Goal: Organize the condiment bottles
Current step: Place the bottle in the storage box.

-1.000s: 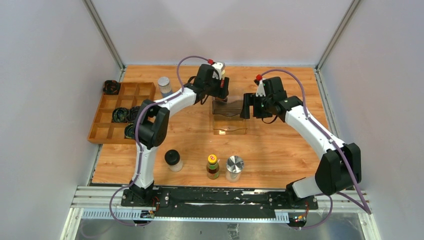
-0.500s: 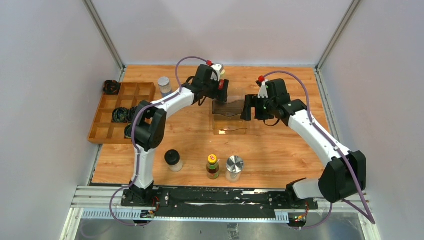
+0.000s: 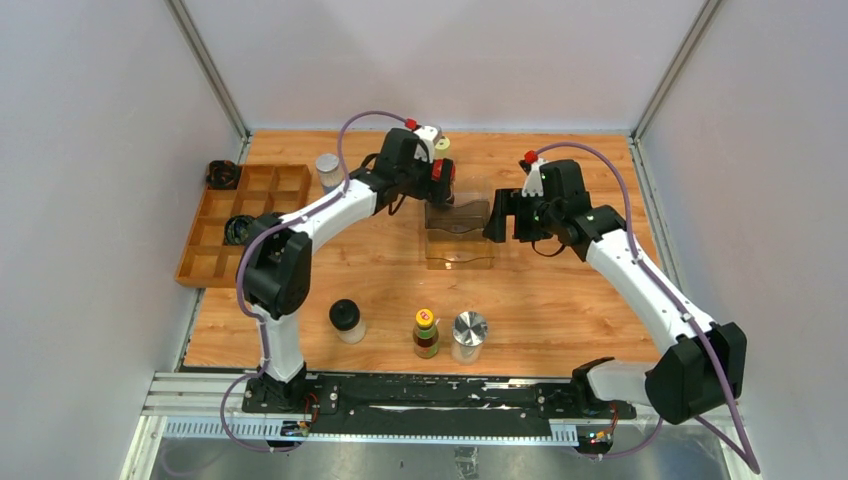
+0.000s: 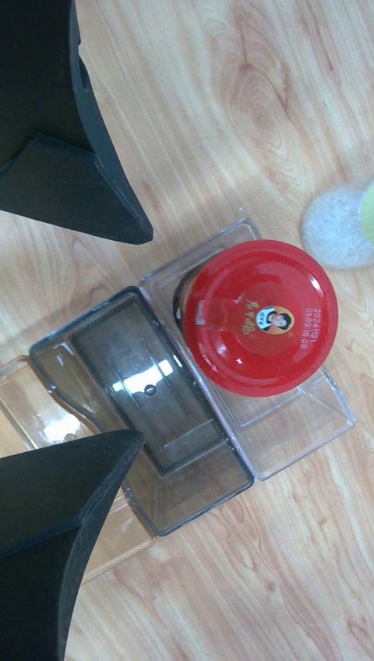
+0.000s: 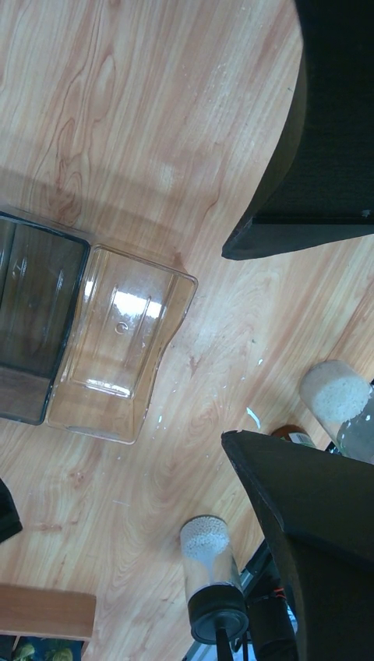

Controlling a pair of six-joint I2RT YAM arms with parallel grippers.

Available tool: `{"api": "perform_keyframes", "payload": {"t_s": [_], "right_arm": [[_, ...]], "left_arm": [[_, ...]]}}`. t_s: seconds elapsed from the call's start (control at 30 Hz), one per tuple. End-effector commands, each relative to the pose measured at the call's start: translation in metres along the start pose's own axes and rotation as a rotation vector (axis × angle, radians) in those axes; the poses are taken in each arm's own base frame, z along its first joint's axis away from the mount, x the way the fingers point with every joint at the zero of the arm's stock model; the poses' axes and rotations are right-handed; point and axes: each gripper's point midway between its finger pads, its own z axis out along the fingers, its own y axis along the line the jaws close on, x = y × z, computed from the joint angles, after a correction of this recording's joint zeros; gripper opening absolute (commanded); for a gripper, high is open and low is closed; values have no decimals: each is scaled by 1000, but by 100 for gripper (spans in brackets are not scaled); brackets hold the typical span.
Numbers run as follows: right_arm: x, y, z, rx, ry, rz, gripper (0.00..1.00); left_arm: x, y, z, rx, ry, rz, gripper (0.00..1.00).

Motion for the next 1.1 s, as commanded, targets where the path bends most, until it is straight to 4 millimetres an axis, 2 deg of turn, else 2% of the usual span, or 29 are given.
{"api": "perform_keyframes", "payload": {"t_s": [0.0, 0.2, 0.43, 0.77, 1.07], "right_arm": [[12, 8, -6, -27, 26, 15, 86], [9, 8, -10, -21, 12, 8, 86], [-8, 5, -7, 7, -8, -26, 86], [-54, 7, 3, 32, -62, -67, 86], [-96, 11, 27, 30, -85, -86, 86]], "left_arm": [[-7, -2, -26, -16, -22, 8, 96], [-4, 0, -52, -44, -29, 6, 95], [8, 3, -81, -73, -20, -2, 95], [34, 7, -116, -99, -21, -20, 95], [44, 6, -143, -101, -44, -28, 95]]}}
